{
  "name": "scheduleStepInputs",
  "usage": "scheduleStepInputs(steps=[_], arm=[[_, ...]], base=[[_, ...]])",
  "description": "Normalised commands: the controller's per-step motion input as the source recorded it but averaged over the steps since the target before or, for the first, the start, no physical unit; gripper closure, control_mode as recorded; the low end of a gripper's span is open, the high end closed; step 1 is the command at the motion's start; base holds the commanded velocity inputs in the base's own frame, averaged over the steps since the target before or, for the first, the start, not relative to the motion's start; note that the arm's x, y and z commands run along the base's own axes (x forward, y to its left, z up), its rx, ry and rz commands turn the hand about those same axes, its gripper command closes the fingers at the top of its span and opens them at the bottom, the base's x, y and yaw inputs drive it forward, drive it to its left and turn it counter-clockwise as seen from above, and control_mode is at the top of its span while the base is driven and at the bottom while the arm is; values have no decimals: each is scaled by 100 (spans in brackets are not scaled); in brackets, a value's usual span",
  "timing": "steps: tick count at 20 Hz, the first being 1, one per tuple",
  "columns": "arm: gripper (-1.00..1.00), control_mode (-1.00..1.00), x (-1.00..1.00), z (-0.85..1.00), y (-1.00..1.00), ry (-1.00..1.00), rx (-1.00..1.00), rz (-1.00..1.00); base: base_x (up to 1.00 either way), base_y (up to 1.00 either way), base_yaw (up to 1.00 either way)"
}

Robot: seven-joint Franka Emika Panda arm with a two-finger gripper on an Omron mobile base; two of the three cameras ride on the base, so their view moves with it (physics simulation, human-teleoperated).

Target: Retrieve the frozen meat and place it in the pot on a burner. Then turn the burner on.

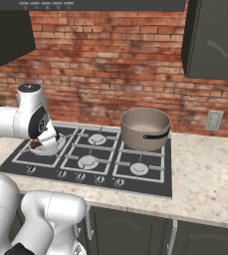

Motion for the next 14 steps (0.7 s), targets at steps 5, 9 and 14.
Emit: scheduleStepInputs(steps=[5, 9, 14], arm=[[100, -100, 22, 49, -100, 0, -18, 0], [100, -100, 28, 49, -96, -3, -34, 2], [100, -100, 25, 14, -92, -8, -33, 3]], base=[[0, 0, 0], [0, 0, 0], [0, 0, 0]])
